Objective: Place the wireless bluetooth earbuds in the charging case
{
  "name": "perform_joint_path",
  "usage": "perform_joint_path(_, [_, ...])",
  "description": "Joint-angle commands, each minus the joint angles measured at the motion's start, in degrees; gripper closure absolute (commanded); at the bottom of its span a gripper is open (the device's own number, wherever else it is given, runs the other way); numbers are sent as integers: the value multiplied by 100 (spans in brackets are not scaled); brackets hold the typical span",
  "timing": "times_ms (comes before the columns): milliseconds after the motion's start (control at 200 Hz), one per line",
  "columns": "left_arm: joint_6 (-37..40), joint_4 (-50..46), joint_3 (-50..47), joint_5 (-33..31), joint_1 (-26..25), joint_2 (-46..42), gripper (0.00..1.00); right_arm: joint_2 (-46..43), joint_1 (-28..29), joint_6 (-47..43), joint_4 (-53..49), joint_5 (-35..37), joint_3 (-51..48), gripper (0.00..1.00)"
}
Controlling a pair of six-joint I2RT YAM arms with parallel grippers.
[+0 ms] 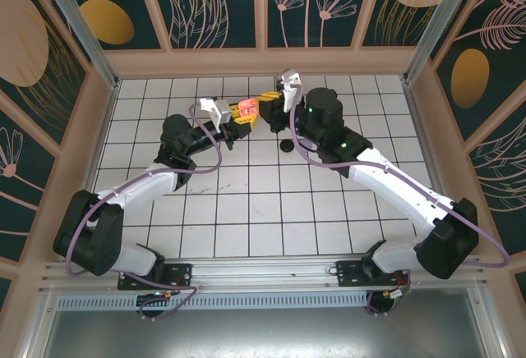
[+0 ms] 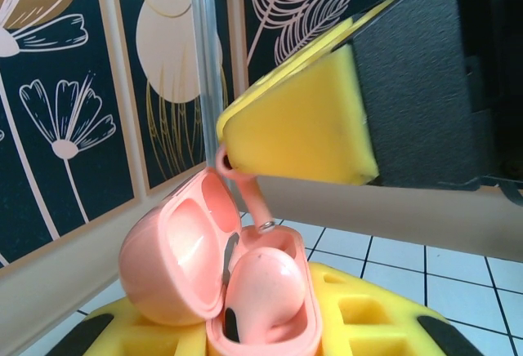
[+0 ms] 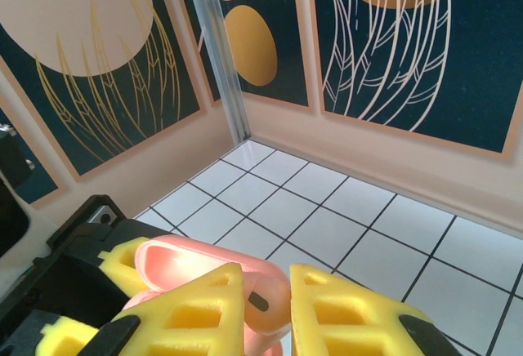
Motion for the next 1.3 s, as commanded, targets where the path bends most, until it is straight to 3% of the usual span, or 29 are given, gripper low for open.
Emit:
perform_joint_path(0, [-77, 297, 160, 152, -28, -155, 100, 91, -65, 78, 270, -95, -66, 83])
perform_joint_path(741, [-76, 280, 205, 154, -46, -173, 100, 171, -50, -91, 91, 149, -50, 85])
perform_joint_path(1296, [-25, 179, 259, 35, -55, -169, 100, 434, 730, -1223, -358, 1201, 180, 86])
